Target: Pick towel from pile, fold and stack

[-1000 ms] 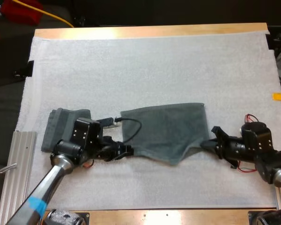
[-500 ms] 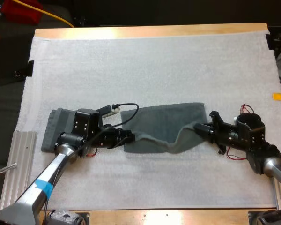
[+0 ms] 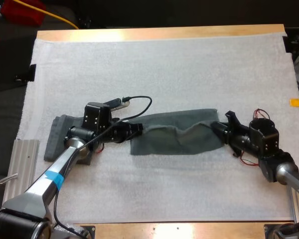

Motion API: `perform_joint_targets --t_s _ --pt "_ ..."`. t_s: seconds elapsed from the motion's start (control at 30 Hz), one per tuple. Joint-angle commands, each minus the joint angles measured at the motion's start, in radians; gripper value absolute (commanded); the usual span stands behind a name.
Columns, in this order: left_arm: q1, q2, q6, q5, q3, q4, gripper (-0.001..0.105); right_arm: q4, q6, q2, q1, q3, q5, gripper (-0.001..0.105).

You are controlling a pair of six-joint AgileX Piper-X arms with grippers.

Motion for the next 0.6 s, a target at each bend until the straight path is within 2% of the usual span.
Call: perform_joint_targets --t_s 0.0,0.17,0.3,0.4,0.47,0.5,0.57 --pt "0.002 -0.001 0.009 -0.032 -0.007 -0.008 0.002 -0.008 -0.003 0.005 -0.004 -0.002 0.016 0.001" --pt "0.002 -0.001 0.014 -0.076 -0.007 -0.006 0.002 -0.008 -0.003 0.005 -0.004 -0.002 0.035 0.001" --pt "0.002 -0.001 0.024 -0.078 -0.007 -0.006 0.011 -0.008 -0.003 0.005 -0.004 -0.002 0.035 0.001" --pt "0.002 -0.001 0.027 -0.078 -0.007 -0.008 0.032 -0.008 -0.003 0.005 -0.004 -0.002 0.035 0.001" --pt "0.002 -0.001 0.027 -0.078 -0.007 -0.008 0.054 -0.008 -0.003 0.005 -0.004 -0.002 0.035 0.005" --pt "0.002 -0.001 0.027 -0.078 -0.007 -0.008 0.061 -0.009 -0.003 0.005 -0.004 -0.002 0.035 0.007" --pt "0.002 -0.001 0.027 -0.074 -0.007 -0.008 0.072 -0.022 -0.003 0.005 -0.004 -0.002 0.031 0.022"
